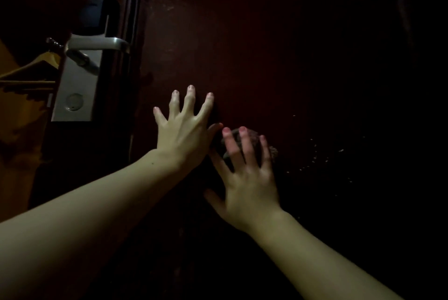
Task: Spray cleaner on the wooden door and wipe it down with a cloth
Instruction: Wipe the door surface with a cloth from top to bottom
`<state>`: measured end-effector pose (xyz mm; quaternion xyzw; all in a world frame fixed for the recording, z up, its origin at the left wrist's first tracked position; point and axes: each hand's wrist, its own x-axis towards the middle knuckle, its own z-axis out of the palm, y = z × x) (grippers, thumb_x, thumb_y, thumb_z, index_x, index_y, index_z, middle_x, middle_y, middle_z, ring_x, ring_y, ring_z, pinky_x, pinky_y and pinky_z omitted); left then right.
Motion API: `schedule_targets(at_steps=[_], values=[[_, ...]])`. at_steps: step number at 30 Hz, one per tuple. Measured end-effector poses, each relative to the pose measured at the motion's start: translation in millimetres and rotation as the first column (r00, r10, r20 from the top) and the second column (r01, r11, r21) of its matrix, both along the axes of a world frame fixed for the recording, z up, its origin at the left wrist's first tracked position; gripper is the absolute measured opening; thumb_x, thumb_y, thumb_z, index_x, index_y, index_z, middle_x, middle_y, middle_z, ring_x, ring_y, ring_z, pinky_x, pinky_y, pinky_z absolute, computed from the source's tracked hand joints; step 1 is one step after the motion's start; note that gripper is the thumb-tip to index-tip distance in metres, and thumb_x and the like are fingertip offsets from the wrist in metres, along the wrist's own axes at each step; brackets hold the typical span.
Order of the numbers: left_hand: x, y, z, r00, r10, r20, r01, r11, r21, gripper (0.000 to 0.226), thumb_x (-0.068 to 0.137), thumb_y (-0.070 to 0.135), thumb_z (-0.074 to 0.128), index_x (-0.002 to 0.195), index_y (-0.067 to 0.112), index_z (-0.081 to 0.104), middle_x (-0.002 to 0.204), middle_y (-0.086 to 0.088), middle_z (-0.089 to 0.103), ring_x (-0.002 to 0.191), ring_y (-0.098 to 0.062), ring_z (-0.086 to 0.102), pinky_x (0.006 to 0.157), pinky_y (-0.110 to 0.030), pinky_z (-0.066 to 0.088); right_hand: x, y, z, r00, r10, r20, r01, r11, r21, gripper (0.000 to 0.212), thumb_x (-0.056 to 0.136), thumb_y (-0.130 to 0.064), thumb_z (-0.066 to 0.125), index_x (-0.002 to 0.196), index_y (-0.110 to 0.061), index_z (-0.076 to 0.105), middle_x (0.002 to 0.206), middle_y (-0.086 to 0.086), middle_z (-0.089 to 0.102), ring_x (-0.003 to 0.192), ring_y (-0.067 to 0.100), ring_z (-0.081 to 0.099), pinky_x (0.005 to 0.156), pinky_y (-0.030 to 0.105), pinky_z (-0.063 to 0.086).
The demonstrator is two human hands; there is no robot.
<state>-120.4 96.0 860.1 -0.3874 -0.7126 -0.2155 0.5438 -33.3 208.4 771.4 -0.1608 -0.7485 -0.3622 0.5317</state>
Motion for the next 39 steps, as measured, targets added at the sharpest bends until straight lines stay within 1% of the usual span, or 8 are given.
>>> schedule_targets(at_steps=[5, 11, 14, 20, 24, 30, 36, 39], values=[[12, 22, 5, 0.999, -0.034, -0.036, 0.034, 0.999, 0.026, 0.067, 0.093, 0.062, 0.030, 0.152, 0.037, 0.009, 0.161, -0.007, 0.001, 0.146, -0.037, -0.002, 0.108, -0.069, 0.013, 39, 42, 28, 0.983, -0.026, -0.180, 0.001, 0.991, -0.135, 0.081, 0.076, -0.067, 0.035, 0.148, -0.031, 0.033, 0.159, 0.013, 0.020, 0.146, 0.038, 0.014, 0.114, 0.062, 0.008], [18, 30, 4, 0.998, -0.054, -0.043, 0.057, 0.995, 0.084, 0.067, 0.093, 0.060, 0.031, 0.152, 0.033, 0.014, 0.160, -0.011, 0.010, 0.145, -0.044, 0.002, 0.106, -0.072, 0.011, 103, 83, 50, 0.902, -0.241, -0.358, 0.042, 0.874, -0.484, 0.085, 0.079, -0.070, 0.011, 0.154, -0.031, 0.001, 0.161, 0.010, -0.014, 0.147, 0.032, -0.015, 0.116, 0.061, -0.001], [20, 36, 4, 0.998, -0.028, -0.058, 0.032, 0.996, 0.079, 0.066, 0.093, 0.059, 0.027, 0.152, 0.033, 0.012, 0.160, -0.010, 0.008, 0.144, -0.047, 0.001, 0.104, -0.074, 0.011, 75, 64, 47, 0.907, -0.161, -0.388, -0.012, 0.913, -0.407, 0.086, 0.078, -0.066, 0.017, 0.154, -0.027, 0.014, 0.162, 0.015, -0.001, 0.147, 0.039, -0.006, 0.114, 0.065, 0.002], [18, 33, 9, 0.996, -0.031, -0.081, 0.036, 0.997, 0.063, 0.068, 0.090, 0.060, 0.029, 0.151, 0.034, 0.018, 0.159, -0.009, 0.013, 0.145, -0.042, 0.005, 0.104, -0.073, 0.015, 58, 57, 30, 0.990, -0.029, -0.136, 0.015, 0.995, -0.096, 0.083, 0.076, -0.068, 0.034, 0.150, -0.032, 0.026, 0.161, 0.011, 0.014, 0.147, 0.037, 0.009, 0.114, 0.064, 0.007], [23, 35, 14, 0.982, -0.083, -0.172, 0.086, 0.996, 0.011, 0.071, 0.086, 0.060, 0.030, 0.149, 0.026, 0.031, 0.158, -0.010, 0.022, 0.146, -0.036, 0.012, 0.101, -0.074, 0.021, 118, 103, 28, 0.946, -0.134, -0.296, 0.033, 0.946, -0.322, 0.085, 0.075, -0.069, 0.026, 0.152, -0.034, 0.018, 0.162, 0.010, 0.006, 0.148, 0.034, 0.002, 0.113, 0.063, 0.009], [58, 76, 6, 0.929, -0.129, -0.347, 0.086, 0.987, -0.136, 0.073, 0.083, 0.065, 0.025, 0.149, 0.034, 0.030, 0.158, -0.009, 0.021, 0.140, -0.051, 0.014, 0.095, -0.080, 0.014, 184, 144, 31, 0.892, -0.327, -0.313, 0.117, 0.835, -0.538, 0.092, 0.073, -0.074, -0.005, 0.153, -0.030, -0.006, 0.160, 0.009, -0.018, 0.147, 0.031, -0.014, 0.116, 0.058, 0.007], [80, 98, 5, 0.913, -0.105, -0.395, 0.050, 0.988, -0.147, 0.073, 0.083, 0.064, 0.019, 0.149, 0.033, 0.027, 0.158, -0.011, 0.021, 0.137, -0.057, 0.017, 0.093, -0.081, 0.017, 138, 119, 44, 0.970, -0.133, -0.205, 0.090, 0.974, -0.207, 0.081, 0.079, -0.065, 0.030, 0.151, -0.028, 0.023, 0.160, 0.015, 0.014, 0.147, 0.041, 0.009, 0.112, 0.063, 0.007], [76, 97, 9, 0.892, -0.096, -0.442, 0.031, 0.988, -0.153, 0.066, 0.088, 0.059, 0.029, 0.146, 0.028, 0.037, 0.151, -0.017, 0.035, 0.127, -0.060, 0.032, 0.082, -0.082, 0.027, 135, 114, 71, 0.989, -0.116, -0.091, 0.107, 0.989, -0.099, 0.081, 0.080, -0.069, 0.025, 0.152, -0.035, 0.011, 0.162, 0.009, 0.001, 0.148, 0.035, -0.003, 0.116, 0.059, -0.003]])
